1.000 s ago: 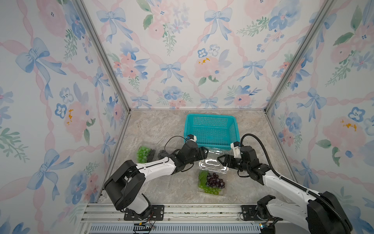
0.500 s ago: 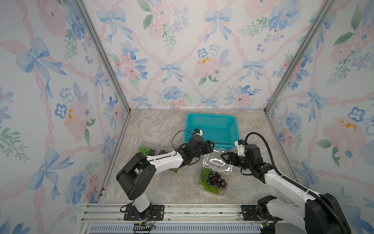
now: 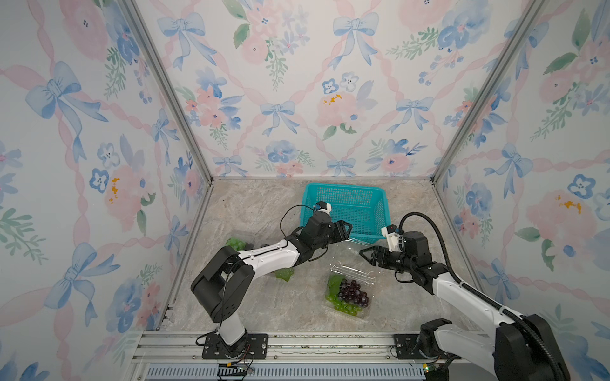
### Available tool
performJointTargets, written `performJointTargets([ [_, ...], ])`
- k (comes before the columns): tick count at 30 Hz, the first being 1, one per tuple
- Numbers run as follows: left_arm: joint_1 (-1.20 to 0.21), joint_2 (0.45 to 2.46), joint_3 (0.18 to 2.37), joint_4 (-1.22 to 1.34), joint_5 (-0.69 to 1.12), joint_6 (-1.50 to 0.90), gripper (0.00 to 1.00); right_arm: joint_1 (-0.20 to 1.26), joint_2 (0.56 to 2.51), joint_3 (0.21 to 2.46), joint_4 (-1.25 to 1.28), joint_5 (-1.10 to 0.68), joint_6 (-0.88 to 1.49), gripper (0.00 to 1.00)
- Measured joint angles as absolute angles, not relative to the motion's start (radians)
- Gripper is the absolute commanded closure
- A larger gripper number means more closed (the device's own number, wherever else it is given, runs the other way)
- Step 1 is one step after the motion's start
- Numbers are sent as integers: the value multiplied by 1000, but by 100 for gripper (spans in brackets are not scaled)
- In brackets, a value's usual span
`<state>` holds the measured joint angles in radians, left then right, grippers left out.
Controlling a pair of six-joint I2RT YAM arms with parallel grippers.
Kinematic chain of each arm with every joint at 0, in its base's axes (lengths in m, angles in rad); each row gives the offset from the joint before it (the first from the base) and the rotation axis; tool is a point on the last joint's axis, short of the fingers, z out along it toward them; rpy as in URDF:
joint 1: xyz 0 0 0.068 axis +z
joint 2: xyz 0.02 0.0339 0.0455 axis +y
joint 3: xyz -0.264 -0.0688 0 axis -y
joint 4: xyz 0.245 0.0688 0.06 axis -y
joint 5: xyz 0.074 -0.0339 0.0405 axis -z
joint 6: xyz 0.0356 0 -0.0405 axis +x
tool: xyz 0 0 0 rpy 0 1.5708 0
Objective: Pack grapes into containers
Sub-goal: Close the packing box at the center of the board.
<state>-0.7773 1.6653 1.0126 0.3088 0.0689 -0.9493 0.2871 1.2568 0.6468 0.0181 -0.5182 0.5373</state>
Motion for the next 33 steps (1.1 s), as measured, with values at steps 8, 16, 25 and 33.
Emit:
performJointTargets([
  [8, -765, 1475, 923, 270, 68, -941, 35, 289, 1143, 647, -22, -584, 522, 25],
  [16, -757, 1323, 809, 188, 69, -931, 36, 372, 1085, 685, -160, -627, 462, 23],
  [25, -757, 1227, 695, 91, 72, -932, 36, 523, 1042, 725, -283, -609, 426, 22],
  [33, -757, 1126, 648, 49, 65, -932, 36, 572, 1006, 770, -341, -587, 414, 20],
])
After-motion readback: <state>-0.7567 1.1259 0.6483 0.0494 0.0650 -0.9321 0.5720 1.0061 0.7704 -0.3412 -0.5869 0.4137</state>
